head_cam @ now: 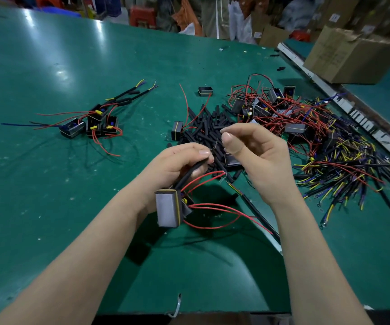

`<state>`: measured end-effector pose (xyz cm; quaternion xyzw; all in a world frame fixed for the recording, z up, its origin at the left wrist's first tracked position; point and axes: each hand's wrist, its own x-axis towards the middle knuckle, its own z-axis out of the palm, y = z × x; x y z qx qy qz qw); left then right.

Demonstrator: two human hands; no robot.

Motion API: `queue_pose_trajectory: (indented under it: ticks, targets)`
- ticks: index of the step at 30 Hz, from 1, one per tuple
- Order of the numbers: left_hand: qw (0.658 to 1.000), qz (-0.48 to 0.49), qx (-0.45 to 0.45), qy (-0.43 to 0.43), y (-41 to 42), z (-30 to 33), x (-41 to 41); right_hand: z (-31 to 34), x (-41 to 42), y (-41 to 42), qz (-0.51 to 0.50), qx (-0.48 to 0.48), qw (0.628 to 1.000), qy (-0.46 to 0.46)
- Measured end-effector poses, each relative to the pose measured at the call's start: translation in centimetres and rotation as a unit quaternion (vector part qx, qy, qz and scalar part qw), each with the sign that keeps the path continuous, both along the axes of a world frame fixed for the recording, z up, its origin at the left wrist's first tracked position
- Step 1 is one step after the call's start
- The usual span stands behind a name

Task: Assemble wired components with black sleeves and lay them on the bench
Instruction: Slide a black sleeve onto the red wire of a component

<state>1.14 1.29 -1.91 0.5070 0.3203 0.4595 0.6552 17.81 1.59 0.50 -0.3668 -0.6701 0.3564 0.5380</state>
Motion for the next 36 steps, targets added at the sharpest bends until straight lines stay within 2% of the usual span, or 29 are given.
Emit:
queue_pose_trajectory:
  ticks: [6, 8, 11, 12, 17, 20, 25, 28, 31, 34, 36]
  targets:
    - [0.991, -0.072, -0.087, -0.072, 0.6, 0.2, 0.7, -0.7, -0.3, 0.2, 0.012, 0.082, 0.993, -0.087]
    - [0.99, -0.079, -0.1, -0.055, 0.5, 0.3, 0.7, -0.8, -0.4, 0.3, 0.015, 0.085, 0.992, -0.088]
    - [0.961, -0.149, -0.125, -0.198, 0.0, 0.7, 0.5, -0.8, -0.4, 0.3, 0.007, 0.091, 0.992, -0.089]
    - [0.953, -0.159, -0.137, -0.218, 0.0, 0.9, 0.5, -0.8, -0.5, 0.3, 0.005, 0.093, 0.992, -0.088]
    - [0.939, -0.159, -0.188, -0.24, -0.1, 0.9, 0.3, -0.8, -1.0, 0.1, -0.004, 0.117, 0.99, -0.076]
    - [0.92, -0.214, -0.197, -0.264, -0.4, 0.9, 0.2, -0.8, -1.1, 0.0, -0.008, 0.124, 0.99, -0.073]
    - [0.911, -0.269, -0.198, -0.242, -0.6, 0.8, 0.2, -0.6, -0.9, -0.1, 0.034, 0.061, 0.995, -0.076]
    - [0.909, -0.268, -0.204, -0.245, -0.5, 0.8, 0.1, -0.3, -0.6, -0.3, 0.088, -0.011, 0.995, -0.05]
    - [0.919, -0.258, -0.198, -0.222, -0.2, 0.8, -0.3, -0.3, -0.4, -0.2, 0.083, -0.032, 0.995, -0.037]
    - [0.951, -0.198, -0.181, -0.157, 0.1, 0.4, -0.3, -0.3, -0.4, -0.1, 0.06, -0.066, 0.995, -0.039]
    - [0.985, -0.112, -0.116, -0.053, 0.3, -0.2, -0.2, -0.3, -0.3, 0.1, 0.032, -0.1, 0.993, -0.051]
